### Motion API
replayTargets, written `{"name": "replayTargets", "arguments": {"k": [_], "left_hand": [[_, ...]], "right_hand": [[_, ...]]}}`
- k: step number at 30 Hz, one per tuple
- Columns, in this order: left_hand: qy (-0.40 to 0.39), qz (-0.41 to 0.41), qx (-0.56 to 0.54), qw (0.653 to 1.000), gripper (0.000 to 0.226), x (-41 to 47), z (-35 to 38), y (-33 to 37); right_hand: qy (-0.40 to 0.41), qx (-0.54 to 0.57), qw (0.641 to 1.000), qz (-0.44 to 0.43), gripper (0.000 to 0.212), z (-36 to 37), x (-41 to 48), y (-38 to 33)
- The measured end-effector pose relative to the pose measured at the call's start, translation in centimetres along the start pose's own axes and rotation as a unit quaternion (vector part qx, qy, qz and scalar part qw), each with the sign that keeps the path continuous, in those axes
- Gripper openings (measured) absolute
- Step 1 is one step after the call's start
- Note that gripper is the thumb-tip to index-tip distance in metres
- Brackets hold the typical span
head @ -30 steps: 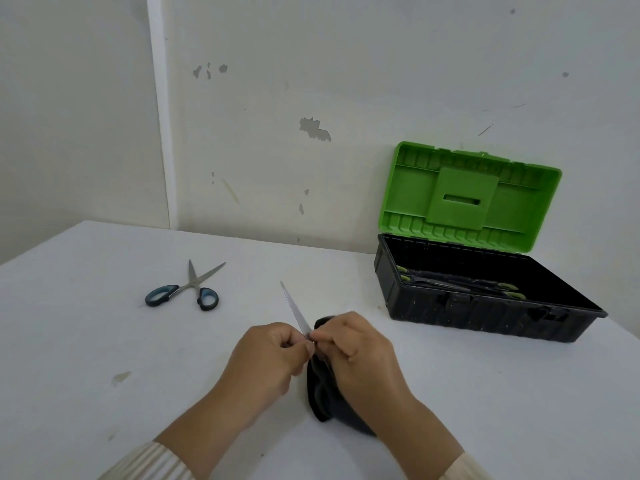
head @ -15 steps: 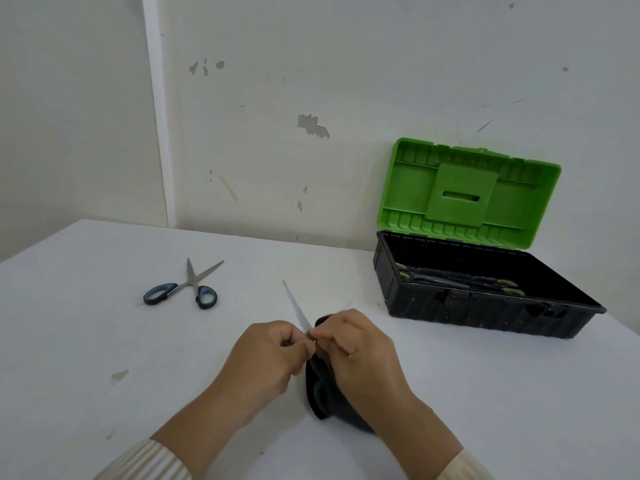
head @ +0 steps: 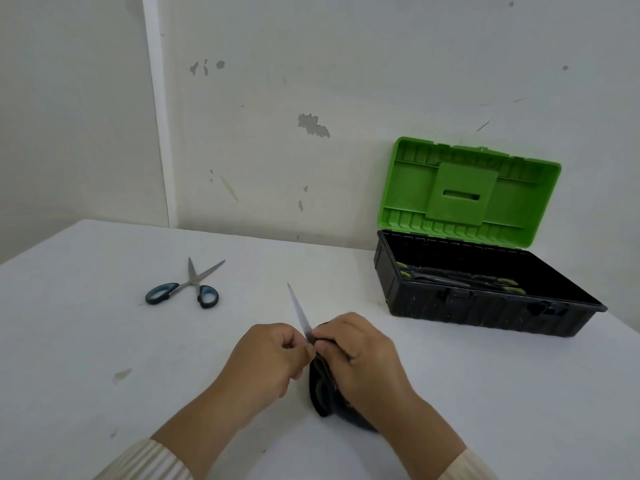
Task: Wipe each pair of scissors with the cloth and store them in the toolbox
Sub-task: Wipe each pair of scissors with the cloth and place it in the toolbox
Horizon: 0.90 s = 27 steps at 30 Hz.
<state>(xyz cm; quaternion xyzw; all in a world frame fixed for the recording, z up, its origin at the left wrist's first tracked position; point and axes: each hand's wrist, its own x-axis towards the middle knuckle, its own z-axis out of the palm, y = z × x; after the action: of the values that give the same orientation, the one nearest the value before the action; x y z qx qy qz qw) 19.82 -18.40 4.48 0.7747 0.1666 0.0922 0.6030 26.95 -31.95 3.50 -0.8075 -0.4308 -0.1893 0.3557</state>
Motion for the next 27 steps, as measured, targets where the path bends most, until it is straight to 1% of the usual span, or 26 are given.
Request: {"name": "replayTargets", "arguments": {"k": [1, 2, 4, 6, 7, 8, 10, 12, 14, 16, 18, 19, 21, 23, 24, 25, 27], "left_hand": [[-0.002, 0.006, 0.005, 1.000, 0.028, 0.0, -0.1, 0.0], [-0.006, 0.009, 0.008, 1.000, 0.028, -0.1, -0.2, 0.0], [-0.017, 0.008, 0.008, 1.000, 0.025, -0.1, -0.3, 0.2], [-0.020, 0.000, -0.009, 1.000, 0.023, -0.1, -0.4, 0.4], [-0.016, -0.004, -0.021, 1.000, 0.022, -0.1, -0.5, 0.5], [-0.008, -0.008, -0.031, 0.999, 0.021, 0.0, -0.6, 0.5], [0.007, -0.018, -0.045, 0.999, 0.020, 0.1, -0.9, 0.5], [0.014, -0.027, -0.063, 0.998, 0.018, 0.2, -1.1, 0.4], [0.011, -0.033, -0.088, 0.996, 0.015, 0.2, -1.2, 0.3], [0.000, -0.045, -0.122, 0.992, 0.012, 0.3, -1.3, 0.4], [-0.018, -0.076, -0.190, 0.979, 0.010, 0.4, -1.5, 0.6], [-0.029, -0.098, -0.237, 0.966, 0.010, 0.4, -1.6, 0.7], [-0.049, -0.130, -0.350, 0.926, 0.012, 0.7, -2.0, 0.6], [-0.053, -0.135, -0.447, 0.883, 0.015, 0.9, -2.0, 0.3], [-0.052, -0.131, -0.462, 0.876, 0.016, 1.0, -1.7, 0.1], [-0.051, -0.125, -0.446, 0.885, 0.014, 1.0, -1.2, 0.0], [-0.042, -0.107, -0.380, 0.918, 0.006, 0.8, 0.0, -0.2]], "right_hand": [[0.012, -0.012, 1.000, 0.004, 0.012, 0.1, 0.2, 0.6], [0.039, -0.017, 0.999, 0.030, 0.013, -0.1, 0.5, 1.3], [0.099, -0.014, 0.989, 0.108, 0.016, -1.3, 0.9, 2.4], [0.116, 0.004, 0.979, 0.169, 0.021, -2.5, 0.8, 3.0], [0.100, 0.020, 0.978, 0.180, 0.023, -3.0, 0.7, 2.9], [0.068, 0.041, 0.981, 0.178, 0.024, -3.4, 0.7, 2.6], [-0.039, 0.072, 0.983, 0.162, 0.020, -3.7, 0.7, 1.2], [-0.148, 0.045, 0.978, 0.139, 0.017, -3.5, 0.8, 0.0], [-0.199, 0.023, 0.971, 0.129, 0.017, -3.3, 0.9, -0.3], [-0.207, 0.057, 0.966, 0.141, 0.022, -3.3, 0.8, -0.1], [-0.199, 0.080, 0.964, 0.154, 0.023, -3.3, 0.7, 0.3], [-0.188, 0.085, 0.965, 0.160, 0.021, -3.3, 0.7, 0.5], [-0.158, 0.083, 0.970, 0.167, 0.019, -3.3, 0.7, 0.7], [-0.136, 0.084, 0.971, 0.177, 0.020, -3.1, 0.7, 0.8], [-0.128, 0.087, 0.971, 0.183, 0.020, -3.0, 0.7, 0.8], [-0.123, 0.088, 0.971, 0.187, 0.021, -2.9, 0.7, 0.7], [-0.121, 0.076, 0.974, 0.177, 0.025, -2.4, 0.7, 0.6]]}}
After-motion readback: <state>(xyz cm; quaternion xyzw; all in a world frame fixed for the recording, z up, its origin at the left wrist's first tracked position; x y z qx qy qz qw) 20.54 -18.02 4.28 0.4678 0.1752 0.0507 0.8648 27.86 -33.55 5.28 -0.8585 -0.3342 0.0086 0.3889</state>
